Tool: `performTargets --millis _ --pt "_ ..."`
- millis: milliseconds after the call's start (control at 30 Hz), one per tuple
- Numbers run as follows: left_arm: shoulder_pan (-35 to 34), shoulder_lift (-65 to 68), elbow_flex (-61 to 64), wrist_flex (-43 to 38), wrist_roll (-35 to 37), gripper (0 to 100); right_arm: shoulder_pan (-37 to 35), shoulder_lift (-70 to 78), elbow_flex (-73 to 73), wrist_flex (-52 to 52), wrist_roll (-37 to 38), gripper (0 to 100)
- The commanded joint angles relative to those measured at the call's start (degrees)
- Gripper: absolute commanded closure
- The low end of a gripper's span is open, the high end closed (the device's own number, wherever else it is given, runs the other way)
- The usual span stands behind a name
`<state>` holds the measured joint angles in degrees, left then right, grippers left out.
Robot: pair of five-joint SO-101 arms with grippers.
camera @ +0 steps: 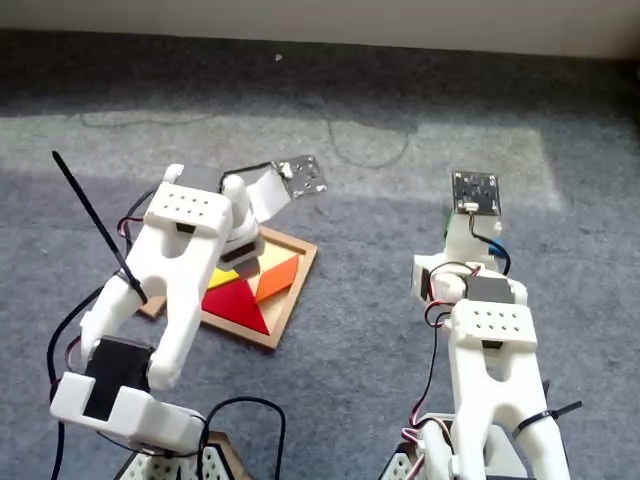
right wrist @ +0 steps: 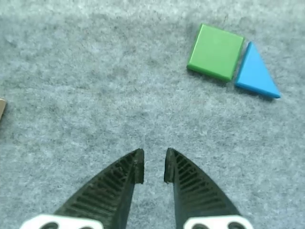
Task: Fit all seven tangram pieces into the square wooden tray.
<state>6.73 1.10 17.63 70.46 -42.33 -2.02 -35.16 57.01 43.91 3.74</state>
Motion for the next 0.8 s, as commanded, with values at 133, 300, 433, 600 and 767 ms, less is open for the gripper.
performTargets --millis 133,300,433,600,767 --pt "-0.6 -1.7 0.2 -7.2 14.8 78 0.7 -1.5 -0.4 -1.5 0.1 91.7" --pt "-1.5 -1.7 6.9 -18.5 18.1 78 0.7 -1.5 -0.4 -1.5 0.1 91.7" --pt "-0.2 -1.8 11.9 -21.1 17.9 78 0.7 -1.5 -0.4 -1.5 0.1 91.7" --pt "0.2 -2.4 14.8 -19.0 17.8 78 0.7 -1.5 -0.4 -1.4 0.1 91.7" --pt "1.1 -2.5 14.8 -14.7 17.8 78 0.7 -1.5 -0.4 -1.4 0.1 91.7"
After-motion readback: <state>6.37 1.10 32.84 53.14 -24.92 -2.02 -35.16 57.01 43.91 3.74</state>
